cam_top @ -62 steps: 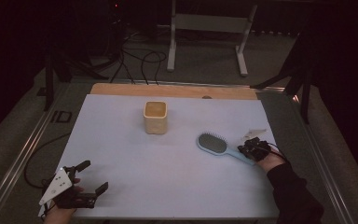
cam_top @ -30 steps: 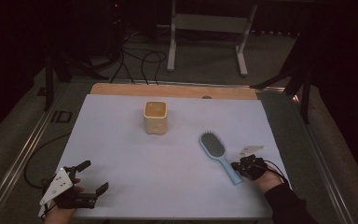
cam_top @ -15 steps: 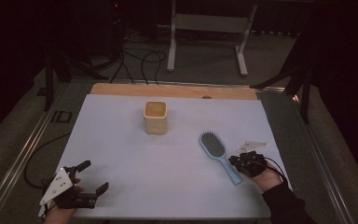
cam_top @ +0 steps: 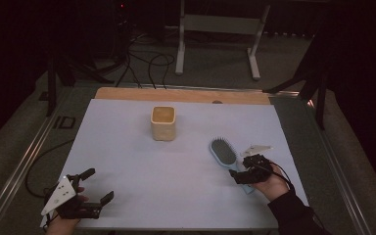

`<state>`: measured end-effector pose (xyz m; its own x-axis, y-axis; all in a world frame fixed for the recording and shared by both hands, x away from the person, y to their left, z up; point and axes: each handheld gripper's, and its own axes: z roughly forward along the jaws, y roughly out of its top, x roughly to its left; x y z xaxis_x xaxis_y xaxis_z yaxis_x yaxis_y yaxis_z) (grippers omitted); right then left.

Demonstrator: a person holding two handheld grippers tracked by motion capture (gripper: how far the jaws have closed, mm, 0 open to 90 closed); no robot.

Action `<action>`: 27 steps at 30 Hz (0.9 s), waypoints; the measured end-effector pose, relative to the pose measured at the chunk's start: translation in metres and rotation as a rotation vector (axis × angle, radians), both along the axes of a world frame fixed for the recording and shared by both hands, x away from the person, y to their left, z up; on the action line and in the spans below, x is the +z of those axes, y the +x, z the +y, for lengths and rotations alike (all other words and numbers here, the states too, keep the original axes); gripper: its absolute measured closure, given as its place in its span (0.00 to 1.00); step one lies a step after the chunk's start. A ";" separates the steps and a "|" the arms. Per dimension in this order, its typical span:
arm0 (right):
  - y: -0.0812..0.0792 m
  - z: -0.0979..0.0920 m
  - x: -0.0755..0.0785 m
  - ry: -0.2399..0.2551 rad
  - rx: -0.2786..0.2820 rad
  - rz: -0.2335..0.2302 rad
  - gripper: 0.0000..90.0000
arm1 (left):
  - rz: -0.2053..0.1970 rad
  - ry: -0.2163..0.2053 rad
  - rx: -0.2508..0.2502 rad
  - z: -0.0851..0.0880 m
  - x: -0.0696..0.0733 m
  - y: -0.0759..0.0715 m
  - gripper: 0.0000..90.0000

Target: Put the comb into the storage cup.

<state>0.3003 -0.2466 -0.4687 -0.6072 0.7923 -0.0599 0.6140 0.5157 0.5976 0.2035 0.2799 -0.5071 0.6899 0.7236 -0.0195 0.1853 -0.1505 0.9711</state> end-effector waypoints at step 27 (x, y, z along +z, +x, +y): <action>0.030 0.022 -0.017 -0.138 -0.119 0.228 0.24 | -0.001 -0.017 0.006 0.002 0.000 0.000 0.00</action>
